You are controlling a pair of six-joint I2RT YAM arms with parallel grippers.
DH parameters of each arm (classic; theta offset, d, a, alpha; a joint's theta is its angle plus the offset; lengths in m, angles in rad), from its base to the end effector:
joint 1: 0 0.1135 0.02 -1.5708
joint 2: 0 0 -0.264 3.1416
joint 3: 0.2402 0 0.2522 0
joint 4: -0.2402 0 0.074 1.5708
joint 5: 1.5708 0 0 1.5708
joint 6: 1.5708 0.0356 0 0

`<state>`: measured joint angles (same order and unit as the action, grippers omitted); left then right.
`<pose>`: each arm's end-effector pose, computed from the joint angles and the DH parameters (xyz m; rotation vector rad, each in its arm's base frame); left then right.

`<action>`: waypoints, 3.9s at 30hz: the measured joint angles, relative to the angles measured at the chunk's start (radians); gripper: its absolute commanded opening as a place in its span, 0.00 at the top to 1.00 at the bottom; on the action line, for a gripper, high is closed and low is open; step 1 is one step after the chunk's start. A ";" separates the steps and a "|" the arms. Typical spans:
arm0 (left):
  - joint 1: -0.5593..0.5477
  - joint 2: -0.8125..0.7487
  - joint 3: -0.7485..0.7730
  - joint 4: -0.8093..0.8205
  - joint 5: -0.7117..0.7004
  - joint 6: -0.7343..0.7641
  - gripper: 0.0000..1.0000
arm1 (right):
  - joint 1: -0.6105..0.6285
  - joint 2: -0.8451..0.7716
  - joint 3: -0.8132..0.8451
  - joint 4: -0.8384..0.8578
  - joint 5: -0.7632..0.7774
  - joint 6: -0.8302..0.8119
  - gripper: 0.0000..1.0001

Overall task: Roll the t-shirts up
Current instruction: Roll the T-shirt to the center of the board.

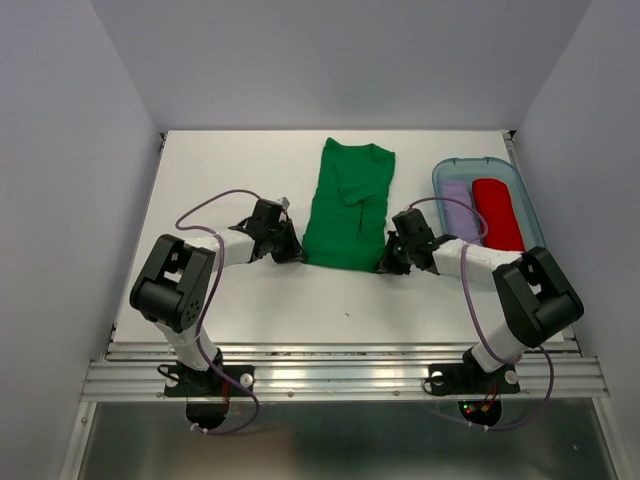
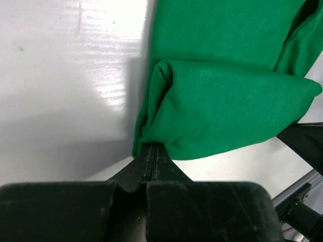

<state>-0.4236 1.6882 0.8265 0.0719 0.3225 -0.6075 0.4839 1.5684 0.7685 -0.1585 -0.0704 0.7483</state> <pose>0.2979 -0.1467 0.1523 -0.0624 2.4851 -0.8544 0.2609 0.1399 0.1540 0.3172 2.6074 0.5553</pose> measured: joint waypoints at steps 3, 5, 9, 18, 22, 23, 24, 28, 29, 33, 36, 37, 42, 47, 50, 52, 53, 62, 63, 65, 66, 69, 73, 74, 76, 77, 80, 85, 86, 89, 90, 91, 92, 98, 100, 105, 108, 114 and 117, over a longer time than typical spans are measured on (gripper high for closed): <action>0.000 0.008 0.000 0.023 0.007 0.000 1.00 | 0.000 0.001 0.000 0.000 0.004 0.000 0.99; 0.000 0.008 0.000 0.024 0.007 0.000 1.00 | 0.000 0.001 0.000 0.000 0.004 0.000 0.99; 0.000 -0.026 0.000 -0.026 -0.021 0.002 1.00 | 0.000 -0.019 0.000 -0.025 0.011 -0.004 0.91; 0.000 -0.194 -0.001 -0.118 -0.087 -0.007 0.44 | -0.036 -0.204 -0.011 -0.090 0.083 -0.040 0.50; 0.000 -0.182 -0.035 -0.113 -0.090 -0.023 0.41 | -0.061 -0.192 -0.033 -0.096 0.066 -0.042 0.48; 0.000 -0.180 -0.050 -0.113 -0.090 -0.029 0.41 | -0.065 -0.187 -0.038 -0.096 0.058 -0.042 0.48; 0.000 -0.177 -0.061 -0.113 -0.090 -0.031 0.43 | -0.066 -0.181 -0.042 -0.095 0.046 -0.042 0.48; 0.000 -0.153 -0.081 -0.107 -0.089 -0.040 0.49 | -0.066 -0.159 -0.046 -0.086 0.005 -0.041 0.50; 0.000 -0.147 -0.082 -0.102 -0.087 -0.042 0.51 | -0.066 -0.150 -0.048 -0.076 -0.011 -0.041 0.51; 0.000 -0.127 -0.082 -0.070 -0.083 -0.045 0.59 | -0.066 -0.131 -0.070 -0.043 -0.051 -0.035 0.54; 0.000 -0.116 -0.082 -0.055 -0.083 -0.046 0.61 | -0.066 -0.123 -0.094 -0.034 -0.068 -0.033 0.57; 0.000 -0.113 -0.082 -0.050 -0.080 -0.047 0.61 | -0.066 -0.121 -0.098 -0.034 -0.071 -0.032 0.57; 0.000 -0.111 -0.090 -0.025 -0.076 -0.049 0.62 | -0.066 -0.112 -0.098 -0.018 -0.085 -0.031 0.57; 0.000 -0.104 -0.095 0.005 -0.068 -0.056 0.61 | -0.066 -0.096 -0.098 0.011 -0.097 -0.030 0.57; 0.000 -0.101 -0.097 0.016 -0.066 -0.057 0.63 | -0.066 -0.087 -0.098 0.026 -0.101 -0.031 0.62; 0.000 -0.097 -0.097 0.021 -0.064 -0.058 0.64 | -0.066 -0.078 -0.098 0.037 -0.105 -0.029 0.67; 0.000 -0.095 -0.097 0.025 -0.063 -0.058 0.66 | -0.066 -0.074 -0.097 0.042 -0.107 -0.029 0.71; 0.000 -0.080 -0.097 0.051 -0.058 -0.062 0.70 | -0.066 -0.055 -0.096 0.058 -0.112 -0.029 0.77; 0.000 -0.079 -0.097 0.053 -0.057 -0.063 0.70 | -0.066 -0.055 -0.096 0.059 -0.112 -0.029 0.76; 0.000 -0.075 -0.097 0.059 -0.053 -0.064 0.69 | -0.066 -0.055 -0.096 0.058 -0.111 -0.029 0.75; 0.000 -0.071 -0.097 0.067 -0.049 -0.064 0.68 | -0.066 -0.055 -0.096 0.058 -0.111 -0.029 0.70; 0.000 -0.070 -0.097 0.076 -0.040 -0.068 0.63 | -0.066 -0.056 -0.096 0.061 -0.112 -0.019 0.61; 0.000 -0.069 -0.097 0.081 -0.036 -0.071 0.64 | -0.065 -0.062 -0.096 0.069 -0.107 -0.017 0.65; 0.000 -0.069 -0.097 0.081 -0.035 -0.072 0.64 | -0.065 -0.063 -0.096 0.069 -0.105 -0.016 0.67; 0.000 -0.069 -0.097 0.081 -0.035 -0.071 0.67 | -0.065 -0.063 -0.096 0.067 -0.097 -0.016 0.71; 0.000 -0.069 -0.097 0.081 -0.035 -0.071 0.69 | -0.065 -0.063 -0.096 0.065 -0.093 -0.015 0.75; 0.000 -0.067 -0.097 0.081 -0.037 -0.074 0.81 | -0.065 -0.063 -0.097 0.060 -0.082 -0.018 0.91; 0.000 -0.059 -0.097 0.080 -0.035 -0.077 1.00 | -0.065 -0.062 -0.097 0.051 -0.068 -0.020 0.99; 0.000 -0.058 -0.097 0.080 -0.035 -0.077 1.00 | -0.065 -0.062 -0.097 0.051 -0.068 -0.022 0.99; 0.000 -0.059 -0.097 0.079 -0.035 -0.079 1.00 | -0.065 -0.063 -0.097 0.051 -0.068 -0.027 0.99; 0.000 -0.059 -0.097 0.078 -0.035 -0.079 1.00 | -0.065 -0.063 -0.097 0.050 -0.068 -0.028 0.99; 0.000 -0.060 -0.097 0.076 -0.035 -0.081 1.00 | -0.065 -0.064 -0.097 0.050 -0.070 -0.031 0.99; 0.000 -0.062 -0.097 0.072 -0.035 -0.082 1.00 | -0.065 -0.066 -0.097 0.047 -0.072 -0.034 0.99; 0.000 -0.111 -0.116 0.048 -0.035 -0.092 1.00 | -0.065 -0.116 -0.099 0.019 -0.093 -0.044 0.99; 0.000 -0.137 -0.126 0.043 -0.035 -0.096 1.00 | -0.065 -0.132 -0.101 0.012 -0.100 -0.046 0.99; -0.003 -0.198 -0.159 0.027 -0.034 -0.114 1.00 | -0.065 -0.173 -0.123 -0.012 -0.127 -0.050 0.99; -0.014 -0.234 -0.179 0.019 -0.034 -0.128 1.00 | -0.065 -0.206 -0.136 -0.034 -0.146 -0.053 0.99; -0.050 -0.332 -0.214 -0.037 -0.035 -0.166 1.00 | -0.065 -0.282 -0.157 -0.097 -0.167 -0.053 0.99; -0.059 -0.373 -0.214 -0.066 -0.040 -0.180 1.00 | -0.065 -0.315 -0.157 -0.129 -0.173 -0.057 0.99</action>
<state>-0.4828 1.3151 0.6121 0.0055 0.2829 -0.7879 0.4187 1.2533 0.6117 -0.2871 -0.2432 0.6914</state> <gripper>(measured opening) 0.022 0.019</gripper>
